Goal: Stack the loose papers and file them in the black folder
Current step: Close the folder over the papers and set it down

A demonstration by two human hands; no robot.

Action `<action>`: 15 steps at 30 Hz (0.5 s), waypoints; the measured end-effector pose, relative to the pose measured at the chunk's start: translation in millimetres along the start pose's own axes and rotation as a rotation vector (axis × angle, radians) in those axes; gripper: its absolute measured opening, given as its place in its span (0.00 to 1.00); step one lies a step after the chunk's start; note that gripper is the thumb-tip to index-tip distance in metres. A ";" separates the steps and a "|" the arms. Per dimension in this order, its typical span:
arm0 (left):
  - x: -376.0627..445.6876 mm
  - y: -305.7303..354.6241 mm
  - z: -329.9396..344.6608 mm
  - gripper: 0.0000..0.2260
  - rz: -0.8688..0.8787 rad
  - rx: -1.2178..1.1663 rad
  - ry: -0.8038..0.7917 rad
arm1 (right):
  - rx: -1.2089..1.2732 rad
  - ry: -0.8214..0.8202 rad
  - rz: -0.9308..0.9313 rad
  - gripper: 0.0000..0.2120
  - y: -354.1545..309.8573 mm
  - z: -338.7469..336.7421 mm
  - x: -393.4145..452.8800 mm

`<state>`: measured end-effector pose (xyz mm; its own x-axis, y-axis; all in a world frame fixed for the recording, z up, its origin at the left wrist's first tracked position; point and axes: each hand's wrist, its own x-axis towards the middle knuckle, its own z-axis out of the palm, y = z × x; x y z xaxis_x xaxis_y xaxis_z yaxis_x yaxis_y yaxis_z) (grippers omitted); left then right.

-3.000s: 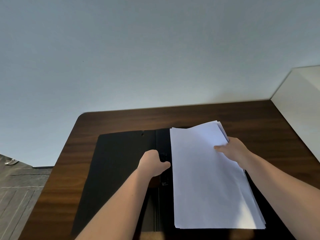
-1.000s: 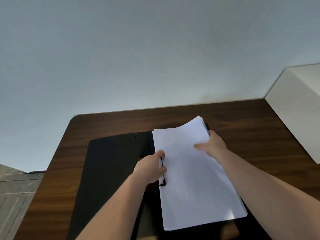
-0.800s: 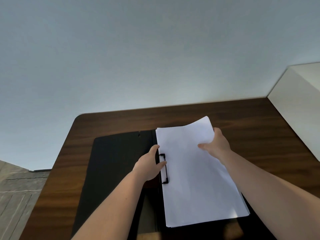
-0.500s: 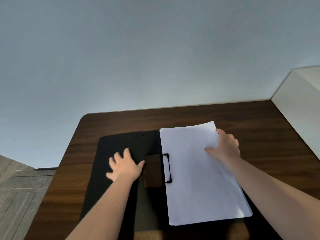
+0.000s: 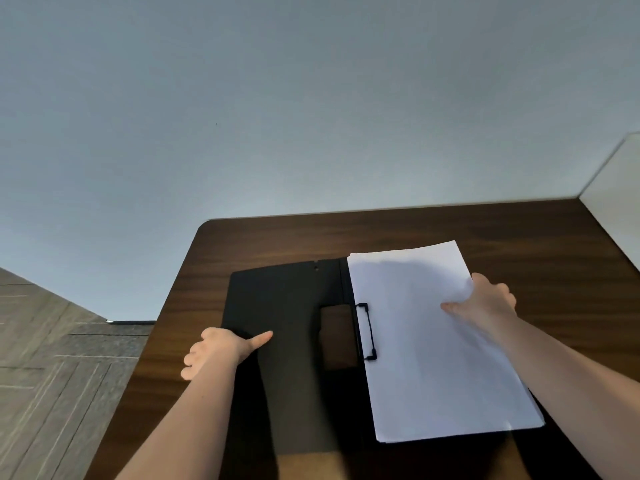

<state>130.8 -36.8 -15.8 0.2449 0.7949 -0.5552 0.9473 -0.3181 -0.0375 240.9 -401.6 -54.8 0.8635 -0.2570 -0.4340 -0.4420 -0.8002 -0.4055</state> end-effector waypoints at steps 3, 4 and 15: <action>15.0 -10.8 -8.1 0.58 0.015 -0.017 -0.079 | -0.018 -0.012 0.026 0.36 5.2 -1.7 0.3; 17.2 -11.9 -11.7 0.58 0.037 -0.107 -0.079 | -0.018 -0.011 0.034 0.35 6.4 -1.4 -1.3; -59.8 15.1 -72.8 0.14 0.596 -0.223 0.256 | -0.010 -0.047 0.026 0.31 17.2 -10.9 -33.0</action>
<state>145.4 -51.5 77.3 0.7527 0.6229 -0.2133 0.6489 -0.6469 0.4006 207.5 -412.8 -38.6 0.8390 -0.2522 -0.4821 -0.4617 -0.7988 -0.3857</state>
